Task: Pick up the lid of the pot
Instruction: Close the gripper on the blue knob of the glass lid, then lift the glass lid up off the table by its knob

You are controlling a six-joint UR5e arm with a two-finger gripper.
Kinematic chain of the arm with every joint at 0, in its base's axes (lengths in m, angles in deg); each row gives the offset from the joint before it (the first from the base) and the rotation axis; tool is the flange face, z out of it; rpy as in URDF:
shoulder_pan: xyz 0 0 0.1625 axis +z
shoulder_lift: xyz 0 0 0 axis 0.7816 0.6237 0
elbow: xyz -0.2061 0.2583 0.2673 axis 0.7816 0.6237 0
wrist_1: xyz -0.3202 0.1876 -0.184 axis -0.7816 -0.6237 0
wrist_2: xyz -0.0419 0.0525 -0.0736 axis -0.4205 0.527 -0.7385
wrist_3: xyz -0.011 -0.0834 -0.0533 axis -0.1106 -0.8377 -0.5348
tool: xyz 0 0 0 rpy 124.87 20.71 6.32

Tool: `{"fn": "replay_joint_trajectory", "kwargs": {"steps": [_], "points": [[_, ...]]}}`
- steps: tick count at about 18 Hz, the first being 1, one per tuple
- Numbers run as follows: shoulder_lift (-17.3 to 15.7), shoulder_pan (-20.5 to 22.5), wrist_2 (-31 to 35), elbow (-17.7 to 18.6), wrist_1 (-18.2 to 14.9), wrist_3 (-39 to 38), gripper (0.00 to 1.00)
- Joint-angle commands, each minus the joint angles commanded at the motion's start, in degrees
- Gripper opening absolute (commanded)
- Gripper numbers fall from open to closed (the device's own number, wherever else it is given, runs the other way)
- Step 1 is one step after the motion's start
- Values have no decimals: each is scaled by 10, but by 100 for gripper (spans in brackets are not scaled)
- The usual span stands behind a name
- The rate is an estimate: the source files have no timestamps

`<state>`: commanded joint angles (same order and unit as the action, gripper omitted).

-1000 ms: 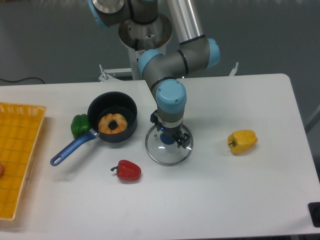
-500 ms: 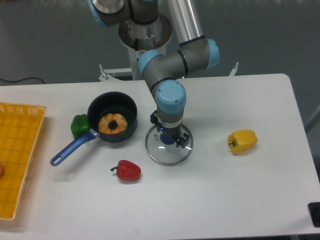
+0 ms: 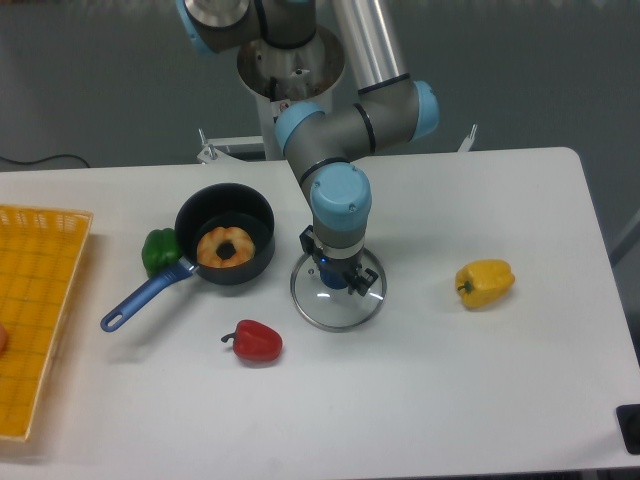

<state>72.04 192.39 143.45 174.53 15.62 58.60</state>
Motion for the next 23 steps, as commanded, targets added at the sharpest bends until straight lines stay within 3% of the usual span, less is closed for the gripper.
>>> {"fn": "replay_joint_trajectory", "kwargs": {"steps": [8, 9, 10, 15, 20, 23], "points": [[3, 0, 3, -3, -2, 2, 56], [2, -1, 3, -4, -2, 0, 48], [2, 0, 4, -4, -2, 0, 46], [-3, 0, 4, -24, -9, 3, 46], [-11, 0, 3, -68, -57, 6, 46], [-21, 0, 3, -74, -59, 26, 46]]}}
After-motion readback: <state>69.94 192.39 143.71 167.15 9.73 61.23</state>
